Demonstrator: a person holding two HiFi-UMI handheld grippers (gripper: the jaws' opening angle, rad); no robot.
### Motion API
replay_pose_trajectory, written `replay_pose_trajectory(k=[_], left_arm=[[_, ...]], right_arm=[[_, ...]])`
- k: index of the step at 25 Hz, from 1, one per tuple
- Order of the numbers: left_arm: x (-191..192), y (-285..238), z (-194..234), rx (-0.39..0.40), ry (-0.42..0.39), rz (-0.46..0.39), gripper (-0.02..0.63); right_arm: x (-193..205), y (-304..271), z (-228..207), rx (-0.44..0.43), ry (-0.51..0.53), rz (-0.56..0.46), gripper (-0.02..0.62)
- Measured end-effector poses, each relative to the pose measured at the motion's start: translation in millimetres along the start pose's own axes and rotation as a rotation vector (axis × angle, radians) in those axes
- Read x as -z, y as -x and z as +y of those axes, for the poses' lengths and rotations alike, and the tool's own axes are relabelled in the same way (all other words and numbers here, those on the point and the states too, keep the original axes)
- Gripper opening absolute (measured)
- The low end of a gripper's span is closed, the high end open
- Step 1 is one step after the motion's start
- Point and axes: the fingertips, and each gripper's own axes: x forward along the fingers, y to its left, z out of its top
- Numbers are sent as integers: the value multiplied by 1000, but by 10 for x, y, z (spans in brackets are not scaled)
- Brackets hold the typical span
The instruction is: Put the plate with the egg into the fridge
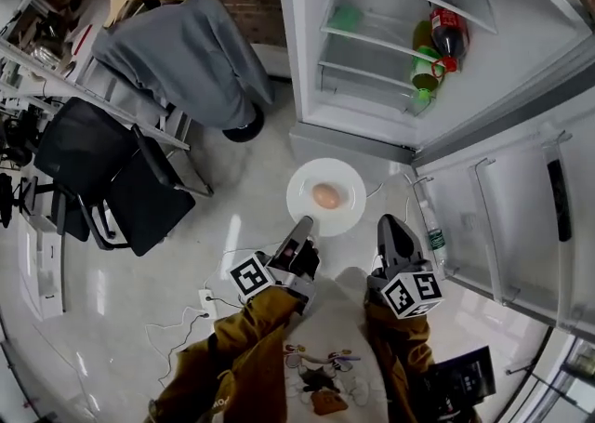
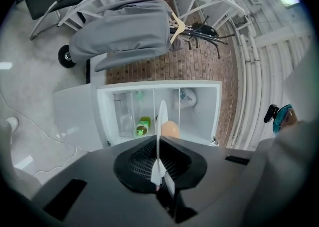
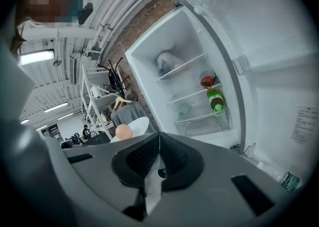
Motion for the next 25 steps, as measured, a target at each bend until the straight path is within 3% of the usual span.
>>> replay_pose_trajectory(k=[7, 16, 25], left_arm=[[-311, -210, 98, -27, 21, 37, 15], [-491, -533, 92, -47, 6, 46, 15], [-552, -1240, 2, -43, -22, 77, 15]], right_arm=[[-24, -377, 21, 36, -1, 22, 8], [-197, -809, -92, 19, 6, 31, 8], [-712, -1225, -389, -7, 69, -23, 8]])
